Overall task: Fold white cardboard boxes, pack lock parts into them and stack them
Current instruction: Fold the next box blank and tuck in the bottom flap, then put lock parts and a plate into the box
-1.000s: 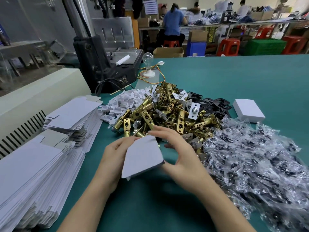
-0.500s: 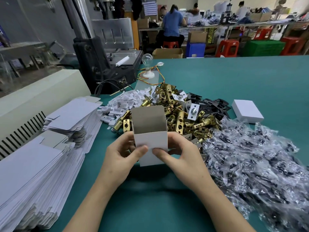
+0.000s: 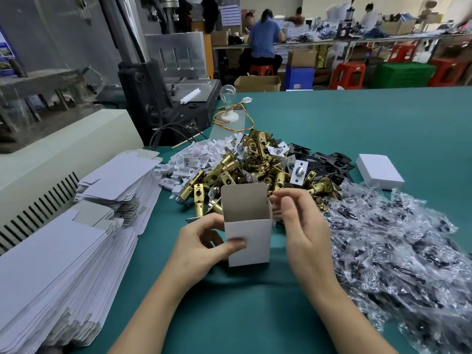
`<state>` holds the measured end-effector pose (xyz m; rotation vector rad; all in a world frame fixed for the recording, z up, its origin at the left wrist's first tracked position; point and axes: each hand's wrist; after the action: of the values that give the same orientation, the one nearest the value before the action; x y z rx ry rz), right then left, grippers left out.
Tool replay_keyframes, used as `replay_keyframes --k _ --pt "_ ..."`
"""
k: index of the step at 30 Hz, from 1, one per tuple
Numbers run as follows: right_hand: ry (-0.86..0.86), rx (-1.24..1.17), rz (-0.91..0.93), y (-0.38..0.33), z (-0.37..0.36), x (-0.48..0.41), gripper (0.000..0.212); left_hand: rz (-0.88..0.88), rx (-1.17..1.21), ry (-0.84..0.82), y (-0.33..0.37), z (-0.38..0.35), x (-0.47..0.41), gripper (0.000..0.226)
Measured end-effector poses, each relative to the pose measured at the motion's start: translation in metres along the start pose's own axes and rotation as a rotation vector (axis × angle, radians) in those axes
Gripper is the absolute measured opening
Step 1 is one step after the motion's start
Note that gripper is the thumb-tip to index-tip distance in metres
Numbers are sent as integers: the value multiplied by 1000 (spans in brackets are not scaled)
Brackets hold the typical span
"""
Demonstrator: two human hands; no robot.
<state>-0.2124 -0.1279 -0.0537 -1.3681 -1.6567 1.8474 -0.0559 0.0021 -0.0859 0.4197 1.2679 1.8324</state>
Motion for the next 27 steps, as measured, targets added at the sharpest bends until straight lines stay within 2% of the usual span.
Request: replay_keyframes --k 3,6,9,13,16,20,24,27 --pt "65 59 77 -13 7 -11 17 3 10 -10 -2 0 0 41" --pt "66 322 123 -29 20 -46 7 1 14 -16 -4 0 -1 42" --pt "-12 686 4 -42 40 -98 8 -4 10 -20 -5 0 -1 45" --pt "-243 1122 -199 -47 63 -132 31 -11 25 -15 -4 0 0 43" --pt "-322 1204 -246 -39 63 -133 38 -21 21 -21 -3 0 -1 41" --pt "-301 1265 -232 -25 63 -131 35 -17 16 -28 -3 1 0 42" --pt "-236 1312 -126 -21 62 -129 32 -14 23 -36 -2 1 1 45" --pt "-248 1364 -45 -20 60 -131 33 -19 35 -28 -1 2 1 58"
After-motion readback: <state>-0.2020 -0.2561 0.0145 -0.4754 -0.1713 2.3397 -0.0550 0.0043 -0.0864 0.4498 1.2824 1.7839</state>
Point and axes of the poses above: each hand's wrist, its own x-axis away from the middle knuckle, its own z-axis out of the back of the hand, y = z × x, and after that the axes turned 12 degrees about -x, right-handed
